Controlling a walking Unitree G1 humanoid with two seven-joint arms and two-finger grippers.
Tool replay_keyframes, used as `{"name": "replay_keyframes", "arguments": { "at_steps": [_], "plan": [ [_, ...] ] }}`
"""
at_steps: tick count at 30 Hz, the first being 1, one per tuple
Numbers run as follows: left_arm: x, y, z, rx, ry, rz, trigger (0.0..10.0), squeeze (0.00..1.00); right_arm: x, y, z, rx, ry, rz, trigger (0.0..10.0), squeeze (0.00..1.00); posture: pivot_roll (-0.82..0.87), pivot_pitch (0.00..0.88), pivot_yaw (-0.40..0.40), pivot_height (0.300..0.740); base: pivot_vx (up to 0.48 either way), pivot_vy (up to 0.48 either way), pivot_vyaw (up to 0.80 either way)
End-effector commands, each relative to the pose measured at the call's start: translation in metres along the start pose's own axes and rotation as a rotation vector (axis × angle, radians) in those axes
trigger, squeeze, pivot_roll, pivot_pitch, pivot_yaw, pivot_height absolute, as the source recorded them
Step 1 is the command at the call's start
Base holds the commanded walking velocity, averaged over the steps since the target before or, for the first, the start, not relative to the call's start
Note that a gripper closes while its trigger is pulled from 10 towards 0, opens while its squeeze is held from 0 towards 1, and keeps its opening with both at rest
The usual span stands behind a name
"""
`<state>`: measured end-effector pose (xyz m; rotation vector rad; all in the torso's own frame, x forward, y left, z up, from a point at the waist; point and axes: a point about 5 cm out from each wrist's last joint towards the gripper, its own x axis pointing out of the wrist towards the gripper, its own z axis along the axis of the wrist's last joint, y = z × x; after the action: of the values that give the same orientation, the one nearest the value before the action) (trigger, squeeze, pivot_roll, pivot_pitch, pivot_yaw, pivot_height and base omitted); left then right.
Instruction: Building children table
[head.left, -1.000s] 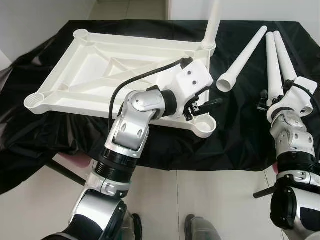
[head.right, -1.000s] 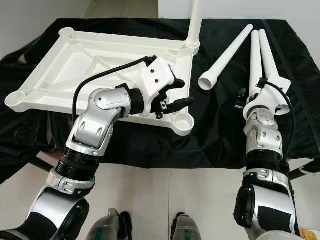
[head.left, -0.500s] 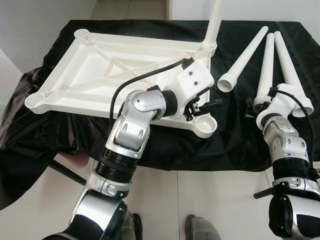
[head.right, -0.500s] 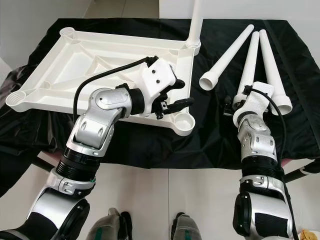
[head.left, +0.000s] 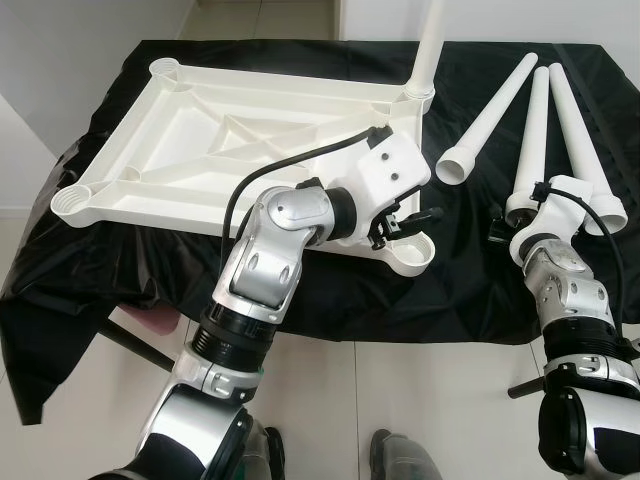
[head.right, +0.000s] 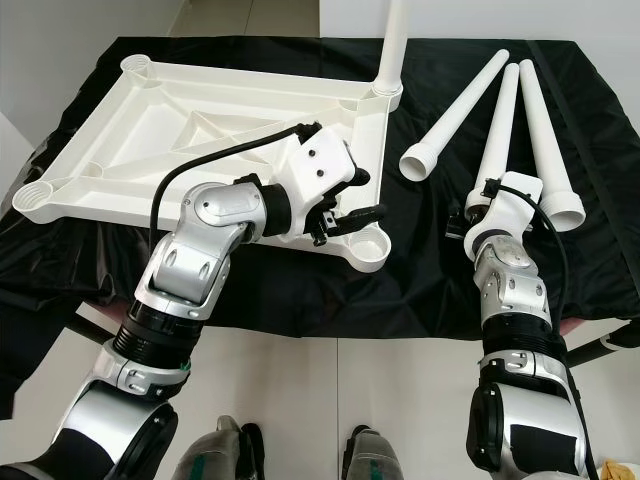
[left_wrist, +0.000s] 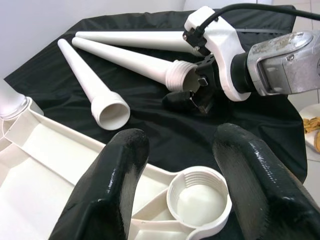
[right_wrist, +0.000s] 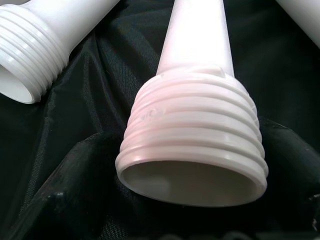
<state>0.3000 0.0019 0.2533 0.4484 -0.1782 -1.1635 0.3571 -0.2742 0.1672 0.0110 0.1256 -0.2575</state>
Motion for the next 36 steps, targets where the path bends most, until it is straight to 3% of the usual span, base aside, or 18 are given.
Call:
{"name": "replay_keyframes", "arguments": {
  "at_steps": [1, 4, 5, 6, 7, 9, 10, 19, 26, 27, 28, 29, 32, 36],
  "plan": [
    [-0.003, 0.005, -0.001, 0.023, 0.016, 0.161, 10.0, 0.0, 0.0, -0.005, -0.011, 0.009, 0.048, -0.012, 10.0, 0.0, -0.04, 0.139, 0.071, 0.74, 0.0, 0.0, 0.0],
    [-0.003, 0.003, -0.003, 0.034, 0.024, 0.161, 10.0, 0.0, 0.0, -0.006, -0.011, 0.012, 0.045, -0.013, 10.0, 0.0, -0.04, 0.139, 0.071, 0.74, 0.0, 0.0, 0.0],
    [-0.003, 0.003, -0.003, 0.037, 0.025, 0.162, 10.0, 0.0, 0.0, -0.007, -0.011, 0.01, 0.042, -0.015, 6.7, 0.0, -0.04, 0.139, 0.072, 0.74, 0.0, 0.0, 0.0],
    [-0.003, 0.003, -0.003, 0.037, 0.025, 0.162, 10.0, 0.0, 0.0, -0.007, -0.011, 0.01, 0.042, -0.015, 6.7, 0.0, -0.04, 0.139, 0.072, 0.74, 0.0, 0.0, 0.0],
    [-0.003, 0.004, -0.003, 0.037, 0.026, 0.163, 10.0, 0.0, 0.0, -0.007, -0.011, 0.008, 0.04, -0.016, 4.1, 0.0, -0.04, 0.139, 0.072, 0.74, 0.0, 0.0, 0.0],
    [-0.003, 0.004, -0.003, 0.037, 0.026, 0.163, 10.0, 0.0, 0.0, -0.007, -0.011, 0.008, 0.04, -0.016, 4.1, 0.0, -0.04, 0.139, 0.072, 0.74, 0.0, 0.0, 0.0],
    [-0.003, 0.004, -0.002, 0.038, 0.025, 0.165, 10.0, 0.0, 0.0, -0.007, -0.011, 0.008, 0.037, -0.017, 0.0, 0.0, -0.04, 0.139, 0.072, 0.74, 0.0, 0.0, 0.0],
    [-0.002, 0.006, -0.001, 0.054, 0.021, 0.191, 10.0, 0.0, 0.0, -0.006, -0.009, 0.022, 0.009, -0.018, 0.0, 0.0, -0.04, 0.138, 0.071, 0.74, 0.0, 0.0, 0.0],
    [-0.001, 0.004, -0.002, 0.051, 0.02, 0.196, 10.0, 0.0, -0.002, -0.006, -0.001, 0.036, -0.088, -0.052, 0.1, 0.0, -0.04, 0.136, 0.07, 0.74, 0.0, 0.0, 0.0],
    [0.0, 0.004, -0.002, 0.038, 0.013, 0.198, 10.0, 0.0, -0.003, -0.006, 0.003, 0.04, -0.131, -0.069, 3.5, 0.0, -0.05, 0.138, 0.067, 0.74, 0.0, 0.0, 0.0],
    [0.0, 0.004, -0.002, 0.038, 0.013, 0.198, 10.0, 0.0, -0.003, -0.006, 0.003, 0.04, -0.131, -0.069, 3.5, 0.0, -0.05, 0.138, 0.067, 0.74, 0.0, 0.0, 0.0],
    [0.001, 0.005, -0.003, 0.011, 0.003, 0.207, 10.0, 0.0, -0.005, -0.005, 0.009, 0.044, -0.188, -0.081, 10.0, 0.0, -0.05, 0.138, 0.067, 0.74, 0.0, 0.0, 0.0],
    [0.001, 0.008, -0.003, -0.012, -0.01, 0.218, 10.0, 0.0, -0.008, -0.005, 0.016, 0.062, -0.258, -0.087, 10.0, 0.0, -0.05, 0.138, 0.067, 0.74, 0.0, 0.0, 0.0],
    [-0.003, 0.021, 0.0, -0.074, -0.05, 0.246, 10.0, 0.0, -0.017, 0.0, 0.038, 0.115, -0.438, -0.043, 10.0, 0.0, -0.05, 0.129, 0.073, 0.74, 0.0, 0.0, 0.0]
  ]
}}
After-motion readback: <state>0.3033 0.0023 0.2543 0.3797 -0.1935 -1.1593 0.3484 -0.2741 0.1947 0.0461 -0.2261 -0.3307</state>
